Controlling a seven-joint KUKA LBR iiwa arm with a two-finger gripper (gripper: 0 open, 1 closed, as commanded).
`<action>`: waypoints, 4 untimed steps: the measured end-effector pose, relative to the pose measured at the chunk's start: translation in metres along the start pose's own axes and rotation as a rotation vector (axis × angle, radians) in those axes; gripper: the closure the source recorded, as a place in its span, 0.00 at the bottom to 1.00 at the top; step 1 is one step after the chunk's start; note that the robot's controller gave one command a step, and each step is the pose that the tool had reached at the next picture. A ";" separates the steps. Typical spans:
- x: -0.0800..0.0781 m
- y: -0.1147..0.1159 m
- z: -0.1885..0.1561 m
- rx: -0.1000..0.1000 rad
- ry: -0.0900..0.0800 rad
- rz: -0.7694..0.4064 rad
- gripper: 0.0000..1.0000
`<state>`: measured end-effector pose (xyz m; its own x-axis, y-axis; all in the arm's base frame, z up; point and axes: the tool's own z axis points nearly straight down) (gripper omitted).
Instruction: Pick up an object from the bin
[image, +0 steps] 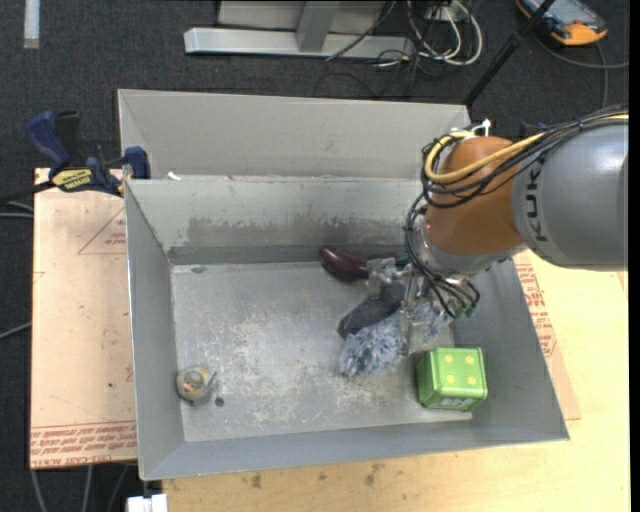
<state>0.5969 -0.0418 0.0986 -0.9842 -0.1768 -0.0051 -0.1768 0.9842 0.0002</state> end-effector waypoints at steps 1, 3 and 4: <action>0.001 -0.002 0.026 -0.002 -0.011 0.072 0.00; -0.005 0.001 0.019 -0.006 -0.027 0.067 1.00; -0.005 0.001 0.019 -0.005 -0.027 0.066 1.00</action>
Offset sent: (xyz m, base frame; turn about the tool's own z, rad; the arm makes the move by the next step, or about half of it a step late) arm 0.0110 0.0152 -0.0286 -0.2034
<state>0.6020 -0.0399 0.0795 -0.9933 -0.1109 -0.0323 -0.1112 0.9938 0.0066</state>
